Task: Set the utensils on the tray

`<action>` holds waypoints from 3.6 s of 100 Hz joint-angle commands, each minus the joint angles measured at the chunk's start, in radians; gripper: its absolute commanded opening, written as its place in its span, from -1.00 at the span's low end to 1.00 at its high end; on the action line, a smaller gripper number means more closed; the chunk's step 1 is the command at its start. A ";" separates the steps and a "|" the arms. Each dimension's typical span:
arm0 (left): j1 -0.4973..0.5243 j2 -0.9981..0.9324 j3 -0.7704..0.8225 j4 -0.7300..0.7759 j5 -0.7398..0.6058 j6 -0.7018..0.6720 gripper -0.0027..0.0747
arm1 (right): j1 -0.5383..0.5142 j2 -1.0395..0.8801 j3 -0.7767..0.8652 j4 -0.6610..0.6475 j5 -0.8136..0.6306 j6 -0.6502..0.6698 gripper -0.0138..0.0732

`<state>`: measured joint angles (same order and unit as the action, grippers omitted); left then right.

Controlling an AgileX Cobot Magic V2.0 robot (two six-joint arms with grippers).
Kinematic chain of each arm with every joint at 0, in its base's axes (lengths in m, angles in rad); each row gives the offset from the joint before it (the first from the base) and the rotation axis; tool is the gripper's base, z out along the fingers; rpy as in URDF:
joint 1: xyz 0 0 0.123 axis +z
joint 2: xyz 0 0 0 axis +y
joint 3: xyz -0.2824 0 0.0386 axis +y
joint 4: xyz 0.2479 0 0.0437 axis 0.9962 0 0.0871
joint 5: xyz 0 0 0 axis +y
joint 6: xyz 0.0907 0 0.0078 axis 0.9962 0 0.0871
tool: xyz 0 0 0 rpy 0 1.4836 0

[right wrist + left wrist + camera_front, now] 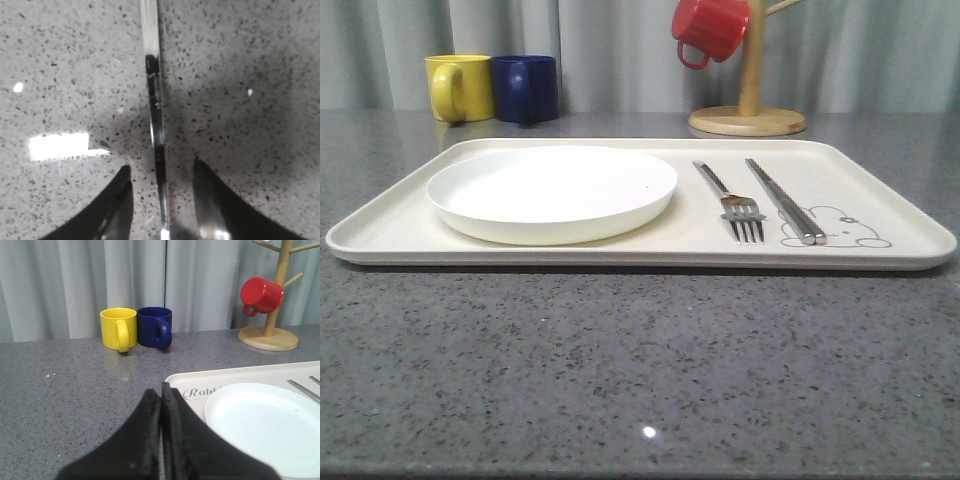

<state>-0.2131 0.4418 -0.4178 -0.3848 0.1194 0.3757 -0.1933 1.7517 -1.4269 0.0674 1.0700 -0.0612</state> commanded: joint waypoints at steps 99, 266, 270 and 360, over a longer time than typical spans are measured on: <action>-0.009 0.003 -0.026 -0.004 -0.071 0.000 -0.98 | -0.005 0.010 -0.033 -0.005 0.021 0.023 -0.84; -0.009 0.003 -0.026 -0.004 -0.071 0.000 -0.98 | 0.475 -0.022 -0.024 -0.009 -0.065 0.409 -0.11; -0.009 0.003 -0.026 -0.004 -0.071 0.000 -0.98 | 0.475 -0.023 -0.024 -0.009 -0.065 0.409 -0.04; -0.009 0.003 -0.026 -0.004 -0.071 0.000 -0.98 | 0.344 -0.701 0.430 -0.247 -0.402 0.340 0.06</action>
<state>-0.2131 0.4418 -0.4178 -0.3848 0.1194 0.3757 0.1583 1.1651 -1.0700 -0.1532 0.7962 0.2900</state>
